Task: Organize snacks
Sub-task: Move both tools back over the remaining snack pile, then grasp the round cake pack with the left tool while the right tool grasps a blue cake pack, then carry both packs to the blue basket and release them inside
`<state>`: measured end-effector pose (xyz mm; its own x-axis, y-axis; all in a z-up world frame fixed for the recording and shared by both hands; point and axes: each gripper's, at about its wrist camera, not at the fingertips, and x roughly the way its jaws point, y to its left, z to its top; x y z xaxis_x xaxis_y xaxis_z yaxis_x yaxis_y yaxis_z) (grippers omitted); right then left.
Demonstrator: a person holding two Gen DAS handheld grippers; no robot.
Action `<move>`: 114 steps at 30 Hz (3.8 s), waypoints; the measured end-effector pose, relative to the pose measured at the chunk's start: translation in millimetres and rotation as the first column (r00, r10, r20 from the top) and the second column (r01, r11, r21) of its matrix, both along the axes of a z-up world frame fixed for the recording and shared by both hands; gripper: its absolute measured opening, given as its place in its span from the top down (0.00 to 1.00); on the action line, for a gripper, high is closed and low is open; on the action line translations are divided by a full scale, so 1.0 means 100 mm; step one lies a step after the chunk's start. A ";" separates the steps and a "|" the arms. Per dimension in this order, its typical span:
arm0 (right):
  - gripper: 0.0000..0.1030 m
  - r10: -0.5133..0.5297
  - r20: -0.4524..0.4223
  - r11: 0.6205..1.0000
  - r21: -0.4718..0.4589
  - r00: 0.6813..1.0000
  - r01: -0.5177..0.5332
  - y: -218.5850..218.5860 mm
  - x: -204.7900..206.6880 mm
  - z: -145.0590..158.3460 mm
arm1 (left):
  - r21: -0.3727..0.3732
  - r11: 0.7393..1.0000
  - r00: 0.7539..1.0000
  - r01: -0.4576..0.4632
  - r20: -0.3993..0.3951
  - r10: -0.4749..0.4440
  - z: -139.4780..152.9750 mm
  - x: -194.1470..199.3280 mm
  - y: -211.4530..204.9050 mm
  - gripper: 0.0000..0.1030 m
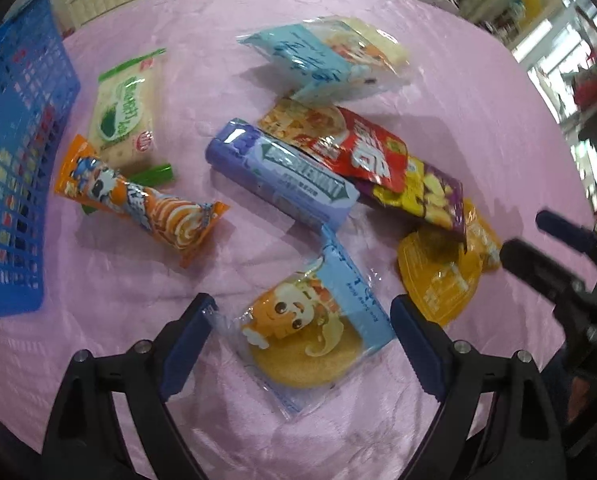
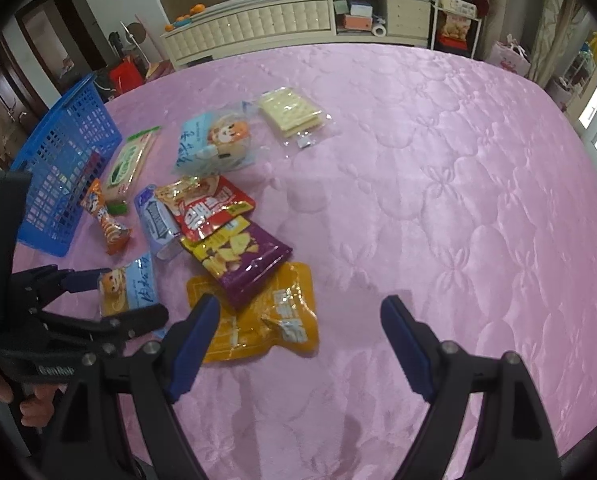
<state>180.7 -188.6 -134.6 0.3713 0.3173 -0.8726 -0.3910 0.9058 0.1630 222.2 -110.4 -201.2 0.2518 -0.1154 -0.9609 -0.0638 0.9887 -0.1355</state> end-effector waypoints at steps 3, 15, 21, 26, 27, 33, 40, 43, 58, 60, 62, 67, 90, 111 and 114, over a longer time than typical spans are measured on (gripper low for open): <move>0.17 0.005 -0.003 1.000 -0.001 1.000 -0.005 0.04 -0.02 0.01 | -0.002 0.999 0.999 0.042 -0.005 -0.043 -0.02 -0.03 -0.04 0.16; 0.17 -0.002 0.010 0.998 -0.060 1.000 0.003 0.21 -0.08 0.11 | -0.059 0.993 0.994 0.100 0.042 -0.098 0.09 -0.33 0.05 0.45; 0.17 0.003 0.045 0.996 -0.091 0.999 0.001 0.29 -0.06 0.23 | -0.066 0.993 0.988 0.100 0.124 -0.092 0.34 -0.51 0.23 0.48; 0.17 0.055 0.059 0.994 -0.095 0.997 -0.050 0.48 0.02 0.36 | -0.046 0.996 0.976 0.077 0.207 -0.066 0.65 -0.52 0.40 0.48; 0.17 0.068 0.065 0.993 -0.099 0.996 -0.061 0.53 0.03 0.39 | -0.034 0.997 0.972 0.072 0.225 -0.063 0.70 -0.50 0.43 0.48; 0.17 0.129 0.099 0.984 -0.134 0.987 -0.116 0.85 0.23 0.52 | 0.026 0.999 0.961 0.036 0.273 -0.041 0.91 -0.35 0.65 0.48; 0.17 0.178 0.107 0.968 -0.199 0.978 -0.154 1.25 0.56 0.47 | 0.064 0.997 0.955 0.031 0.293 -0.048 0.94 -0.11 0.83 0.48; 0.17 0.193 0.090 0.963 -0.207 0.977 -0.171 1.37 0.71 0.38 | 0.049 0.999 0.959 0.017 0.281 -0.030 0.88 0.02 0.90 0.48; 0.32 0.280 -0.038 0.946 -0.160 0.959 -0.282 1.71 1.08 -0.20 | 0.098 0.995 0.965 0.025 0.256 -0.050 0.79 0.27 0.91 0.48; 0.32 0.253 -0.003 0.958 -0.137 0.967 -0.251 1.63 1.06 -0.16 | 0.098 0.995 0.966 0.025 0.255 -0.049 0.79 0.27 0.88 0.48; 0.32 0.237 0.005 0.965 -0.116 0.972 -0.235 1.56 1.02 -0.12 | 0.103 0.994 0.966 0.025 0.255 -0.051 0.81 0.26 0.87 0.48; 0.32 0.210 0.046 0.976 -0.073 0.977 -0.206 1.41 0.85 0.11 | 0.098 0.995 0.959 0.014 0.280 -0.041 0.92 0.13 0.88 0.48; 0.32 0.190 0.306 0.974 0.064 0.933 -0.219 1.48 -0.42 1.47 | 0.046 0.999 0.876 0.008 0.482 -0.029 1.94 -0.89 1.34 0.48; 0.32 0.282 0.272 0.951 0.045 0.920 -0.305 2.79 -0.64 1.41 | 0.009 0.994 0.869 -0.106 0.487 0.088 1.87 -1.20 2.60 0.48; 0.32 0.290 0.257 0.951 0.034 0.922 -0.308 2.91 -0.59 1.33 | 0.012 0.994 0.874 -0.113 0.476 0.094 1.77 -1.16 2.69 0.48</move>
